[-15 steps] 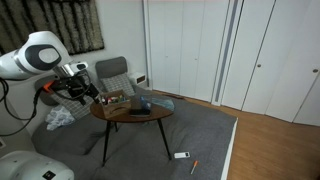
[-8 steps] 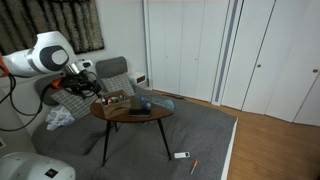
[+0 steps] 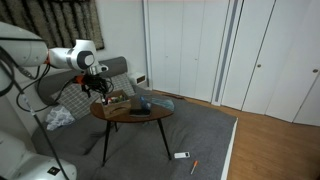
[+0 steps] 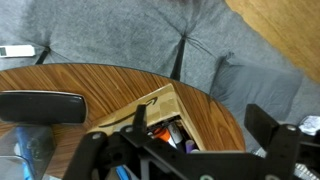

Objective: Remove the blue glue stick and purple marker from the box and put them in the basket

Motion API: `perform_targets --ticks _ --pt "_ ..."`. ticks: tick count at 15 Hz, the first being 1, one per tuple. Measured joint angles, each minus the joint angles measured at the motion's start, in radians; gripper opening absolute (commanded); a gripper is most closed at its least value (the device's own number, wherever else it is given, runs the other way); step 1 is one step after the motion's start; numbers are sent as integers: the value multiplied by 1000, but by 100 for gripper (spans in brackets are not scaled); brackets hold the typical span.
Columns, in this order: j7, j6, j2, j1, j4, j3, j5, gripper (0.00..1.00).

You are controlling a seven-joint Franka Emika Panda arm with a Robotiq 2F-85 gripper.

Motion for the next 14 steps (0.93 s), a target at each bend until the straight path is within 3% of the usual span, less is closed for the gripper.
perform_targets --ticks 7,14 --pt "-208 -94 294 -11 298 -41 215 100" --pt "-220 -162 478 -63 455 -41 325 100"
